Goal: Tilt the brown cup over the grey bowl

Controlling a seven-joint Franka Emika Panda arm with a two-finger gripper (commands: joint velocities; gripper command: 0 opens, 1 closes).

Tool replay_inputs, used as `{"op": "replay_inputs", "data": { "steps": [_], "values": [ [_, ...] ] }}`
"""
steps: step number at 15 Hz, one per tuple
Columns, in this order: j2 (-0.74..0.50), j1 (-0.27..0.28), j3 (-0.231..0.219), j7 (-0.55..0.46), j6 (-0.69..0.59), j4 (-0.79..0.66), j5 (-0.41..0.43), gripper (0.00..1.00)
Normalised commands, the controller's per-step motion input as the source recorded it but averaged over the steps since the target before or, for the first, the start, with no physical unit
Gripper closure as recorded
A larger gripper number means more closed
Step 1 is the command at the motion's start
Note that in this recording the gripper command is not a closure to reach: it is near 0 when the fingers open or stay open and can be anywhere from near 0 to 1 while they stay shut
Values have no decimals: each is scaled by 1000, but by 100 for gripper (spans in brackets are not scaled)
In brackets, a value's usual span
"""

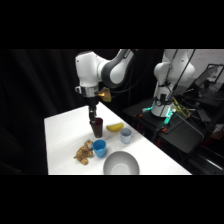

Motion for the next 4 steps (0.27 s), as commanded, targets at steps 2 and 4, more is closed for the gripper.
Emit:
{"op": "replay_inputs", "data": {
  "steps": [2,4],
  "values": [
    [-630,77,-6,124,-540,-29,-158,0],
    [-598,29,15,152,-558,19,-257,0]
  ]
}}
